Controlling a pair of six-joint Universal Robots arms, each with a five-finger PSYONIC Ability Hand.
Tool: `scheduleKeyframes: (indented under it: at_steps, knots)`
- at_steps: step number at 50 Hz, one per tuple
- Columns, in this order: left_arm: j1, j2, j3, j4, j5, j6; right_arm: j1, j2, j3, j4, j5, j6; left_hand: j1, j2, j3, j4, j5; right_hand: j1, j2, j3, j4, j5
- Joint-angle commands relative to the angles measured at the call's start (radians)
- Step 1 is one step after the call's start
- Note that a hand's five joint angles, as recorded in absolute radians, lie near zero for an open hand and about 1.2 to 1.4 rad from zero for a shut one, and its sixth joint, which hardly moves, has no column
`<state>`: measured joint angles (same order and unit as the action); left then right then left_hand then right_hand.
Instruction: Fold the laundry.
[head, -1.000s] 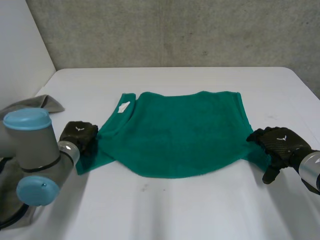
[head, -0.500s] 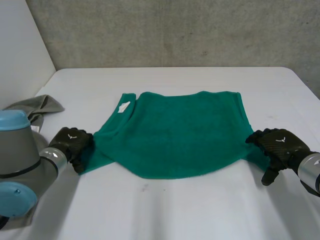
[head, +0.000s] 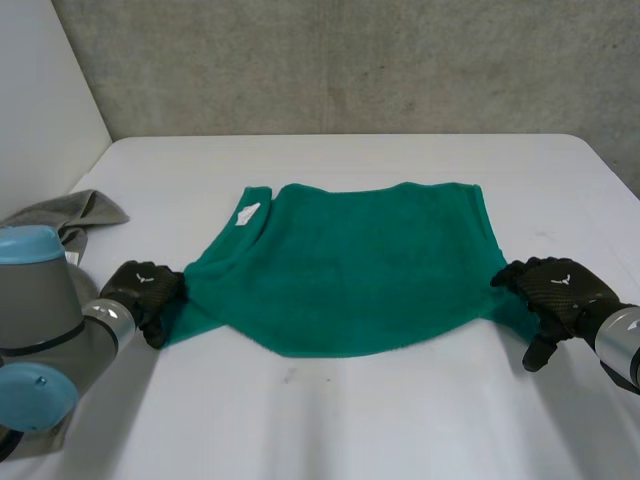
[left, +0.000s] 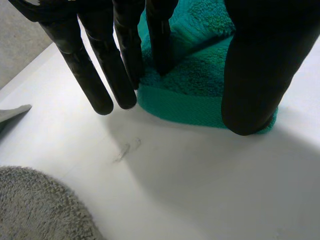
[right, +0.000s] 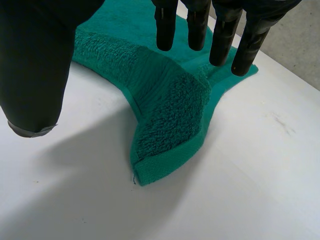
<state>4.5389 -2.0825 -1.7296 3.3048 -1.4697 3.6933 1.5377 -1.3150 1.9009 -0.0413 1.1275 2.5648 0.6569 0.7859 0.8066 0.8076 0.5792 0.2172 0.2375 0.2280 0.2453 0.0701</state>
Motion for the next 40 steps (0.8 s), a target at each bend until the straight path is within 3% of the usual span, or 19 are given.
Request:
scheduleKeyframes:
  at_steps: [1, 20, 24, 26, 30, 40]
  knots:
    - [-0.001, 0.002, 0.004, 0.002, 0.002, -0.004, -0.001, 0.000, 0.003, -0.003, 0.000, 0.000, 0.385, 0.255, 0.235, 0.234, 0.288, 0.006, -0.015, -0.005, -0.022, -0.022]
    - [-0.011, -0.002, 0.019, 0.004, 0.003, -0.009, -0.001, 0.002, 0.006, -0.003, 0.000, -0.002, 0.390, 0.261, 0.241, 0.240, 0.294, 0.003, -0.018, -0.008, -0.025, -0.025]
    - [-0.012, -0.010, 0.024, 0.004, 0.003, -0.009, -0.001, 0.002, 0.006, -0.003, 0.000, -0.002, 0.531, 0.402, 0.381, 0.380, 0.434, 0.003, -0.018, -0.008, -0.025, -0.025]
    - [-0.014, -0.013, 0.028, 0.002, 0.003, -0.010, -0.001, 0.002, 0.006, -0.003, 0.000, -0.002, 0.739, 0.610, 0.589, 0.588, 0.642, 0.003, -0.018, -0.008, -0.025, -0.025]
    - [-0.020, 0.005, 0.028, 0.001, 0.000, -0.013, -0.004, 0.002, 0.004, -0.003, 0.000, -0.002, 0.739, 0.610, 0.590, 0.589, 0.643, 0.003, -0.018, -0.008, -0.025, -0.025]
    - [-0.034, 0.211, 0.010, -0.013, 0.005, -0.179, -0.007, 0.002, -0.008, -0.002, 0.002, 0.000, 0.739, 0.610, 0.590, 0.589, 0.643, -0.006, -0.026, -0.017, -0.034, -0.033]
